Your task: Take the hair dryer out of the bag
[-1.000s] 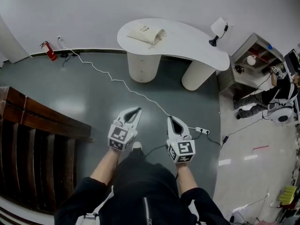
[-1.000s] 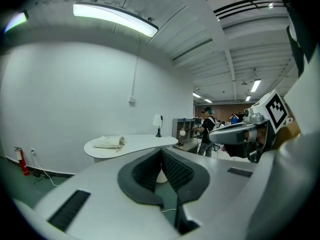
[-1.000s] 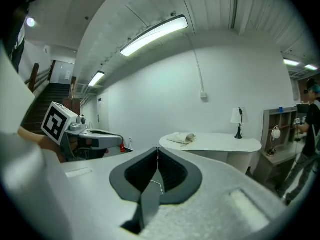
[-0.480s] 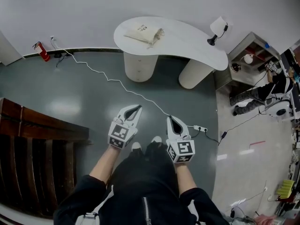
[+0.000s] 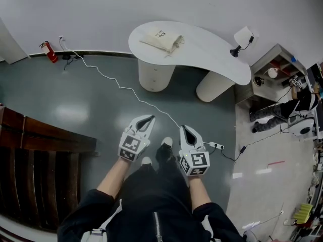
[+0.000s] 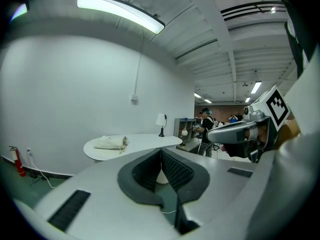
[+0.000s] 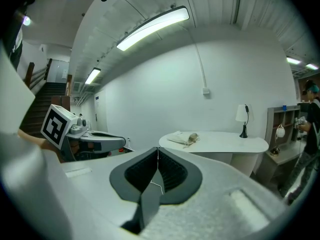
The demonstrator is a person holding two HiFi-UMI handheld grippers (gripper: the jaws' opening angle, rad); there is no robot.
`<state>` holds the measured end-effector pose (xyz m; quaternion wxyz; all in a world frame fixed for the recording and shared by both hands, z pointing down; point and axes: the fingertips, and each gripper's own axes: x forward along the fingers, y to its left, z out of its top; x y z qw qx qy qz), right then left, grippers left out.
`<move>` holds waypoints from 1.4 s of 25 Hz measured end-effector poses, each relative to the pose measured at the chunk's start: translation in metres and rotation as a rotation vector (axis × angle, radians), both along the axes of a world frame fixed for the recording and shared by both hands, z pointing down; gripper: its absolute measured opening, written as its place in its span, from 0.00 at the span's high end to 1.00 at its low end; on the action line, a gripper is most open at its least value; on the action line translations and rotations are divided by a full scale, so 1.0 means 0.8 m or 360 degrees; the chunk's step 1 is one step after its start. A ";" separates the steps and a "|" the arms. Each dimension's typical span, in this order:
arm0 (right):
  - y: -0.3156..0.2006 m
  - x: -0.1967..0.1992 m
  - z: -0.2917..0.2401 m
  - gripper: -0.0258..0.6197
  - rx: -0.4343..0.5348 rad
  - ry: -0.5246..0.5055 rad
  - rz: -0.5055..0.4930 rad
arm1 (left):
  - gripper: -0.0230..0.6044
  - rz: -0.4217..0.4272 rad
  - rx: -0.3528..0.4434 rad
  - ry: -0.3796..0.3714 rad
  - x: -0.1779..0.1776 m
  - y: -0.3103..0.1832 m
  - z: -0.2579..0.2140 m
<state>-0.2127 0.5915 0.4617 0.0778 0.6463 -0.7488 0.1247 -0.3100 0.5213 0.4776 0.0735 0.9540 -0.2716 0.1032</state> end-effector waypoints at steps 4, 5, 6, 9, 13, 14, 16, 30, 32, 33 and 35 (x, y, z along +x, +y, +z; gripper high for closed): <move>-0.026 0.006 0.009 0.95 -0.0009 -0.0028 -0.0030 | 0.94 -0.0022 -0.0001 -0.0021 0.006 -0.022 0.005; -0.033 0.008 0.011 0.95 -0.0008 -0.0037 -0.0036 | 0.94 -0.0026 -0.0001 -0.0026 0.008 -0.027 0.006; -0.041 0.010 0.012 0.95 -0.0007 -0.0046 -0.0042 | 0.94 -0.0030 -0.0001 -0.0032 0.010 -0.033 0.007; -0.064 0.020 0.013 0.95 -0.0001 -0.0065 -0.0064 | 0.94 -0.0049 0.0008 -0.0054 0.019 -0.053 0.009; -0.097 0.046 0.017 0.95 0.0000 -0.0084 -0.0085 | 0.94 -0.0069 0.0018 -0.0071 0.044 -0.085 0.010; -0.106 0.054 0.017 0.95 0.0002 -0.0087 -0.0087 | 0.94 -0.0071 0.0018 -0.0076 0.051 -0.092 0.010; -0.123 0.072 0.014 0.95 0.0011 -0.0093 -0.0087 | 0.94 -0.0071 0.0017 -0.0087 0.067 -0.106 0.010; -0.214 0.174 0.013 0.95 0.0037 -0.0157 -0.0154 | 0.94 -0.0117 0.0019 -0.0169 0.167 -0.182 0.011; -0.224 0.182 0.013 0.95 0.0042 -0.0161 -0.0176 | 0.94 -0.0135 0.0020 -0.0175 0.175 -0.191 0.011; -0.228 0.184 0.013 0.95 0.0043 -0.0159 -0.0188 | 0.94 -0.0145 0.0019 -0.0173 0.178 -0.194 0.011; -0.237 0.190 0.016 0.95 0.0039 -0.0155 -0.0208 | 0.94 -0.0161 0.0017 -0.0171 0.185 -0.201 0.012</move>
